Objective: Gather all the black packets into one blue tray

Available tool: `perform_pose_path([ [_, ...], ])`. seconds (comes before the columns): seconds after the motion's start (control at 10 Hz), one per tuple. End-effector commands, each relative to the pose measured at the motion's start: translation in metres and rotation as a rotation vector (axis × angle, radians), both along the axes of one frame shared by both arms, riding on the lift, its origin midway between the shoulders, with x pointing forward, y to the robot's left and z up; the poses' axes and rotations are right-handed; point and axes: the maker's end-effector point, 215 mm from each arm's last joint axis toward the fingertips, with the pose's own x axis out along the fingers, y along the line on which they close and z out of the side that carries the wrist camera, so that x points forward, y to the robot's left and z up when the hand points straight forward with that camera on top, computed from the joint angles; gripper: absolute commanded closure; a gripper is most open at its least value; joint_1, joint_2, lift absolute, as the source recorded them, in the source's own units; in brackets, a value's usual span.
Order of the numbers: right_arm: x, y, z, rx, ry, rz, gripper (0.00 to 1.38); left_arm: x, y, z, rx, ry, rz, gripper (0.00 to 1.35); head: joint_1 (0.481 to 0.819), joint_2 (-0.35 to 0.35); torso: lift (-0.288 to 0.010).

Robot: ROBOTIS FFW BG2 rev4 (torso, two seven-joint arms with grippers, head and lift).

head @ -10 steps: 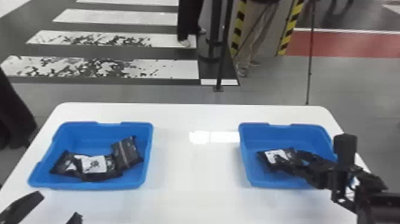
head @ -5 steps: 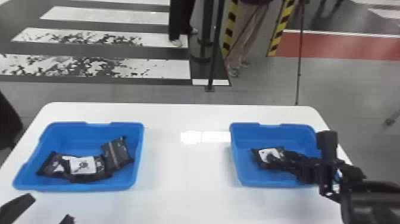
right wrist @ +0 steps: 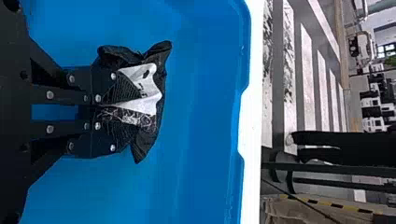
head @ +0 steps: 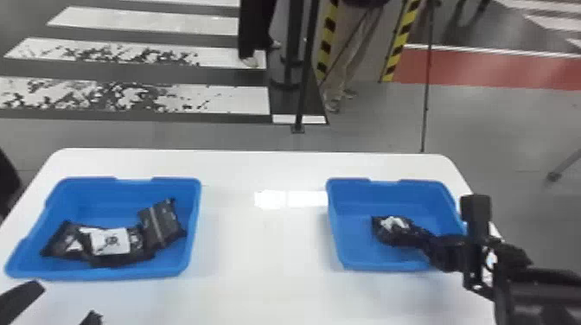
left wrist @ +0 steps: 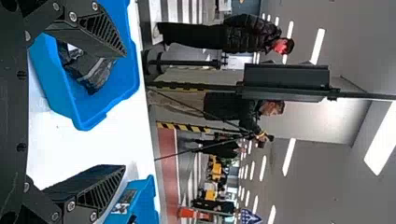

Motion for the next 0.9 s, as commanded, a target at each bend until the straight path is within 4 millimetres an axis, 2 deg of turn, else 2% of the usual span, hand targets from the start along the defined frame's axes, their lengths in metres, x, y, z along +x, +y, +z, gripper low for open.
perform_pose_path([
  [0.0, 0.002, -0.001, 0.029, -0.022, -0.071, 0.005, 1.27, 0.004, -0.001, 0.003, 0.0, -0.011, -0.004, 0.19, 0.695, -0.133, -0.11],
  [0.2, -0.003, 0.003, 0.083, -0.057, -0.184, 0.02, 1.27, 0.006, -0.008, 0.003, -0.016, -0.006, -0.023, 0.19, 0.695, -0.138, -0.11],
  [0.3, -0.013, 0.021, 0.112, -0.051, -0.239, 0.046, 1.27, 0.01, -0.015, 0.005, -0.039, -0.008, -0.037, 0.19, 0.695, -0.138, -0.11],
  [0.4, -0.025, 0.05, 0.134, -0.041, -0.275, 0.091, 1.27, 0.015, -0.025, 0.007, -0.066, -0.008, -0.06, 0.19, 0.695, -0.138, -0.11],
  [0.5, -0.036, 0.091, 0.147, -0.001, -0.295, 0.153, 1.27, 0.021, -0.036, 0.009, -0.102, -0.007, -0.083, 0.19, 0.695, -0.126, -0.11],
  [0.7, -0.058, 0.175, 0.168, 0.108, -0.328, 0.286, 1.27, 0.036, -0.068, 0.015, -0.205, 0.009, -0.151, 0.19, 0.695, -0.049, -0.11],
  [0.8, -0.066, 0.207, 0.179, 0.145, -0.346, 0.335, 1.27, 0.042, -0.084, 0.019, -0.257, 0.024, -0.193, 0.19, 0.695, -0.007, -0.11],
])
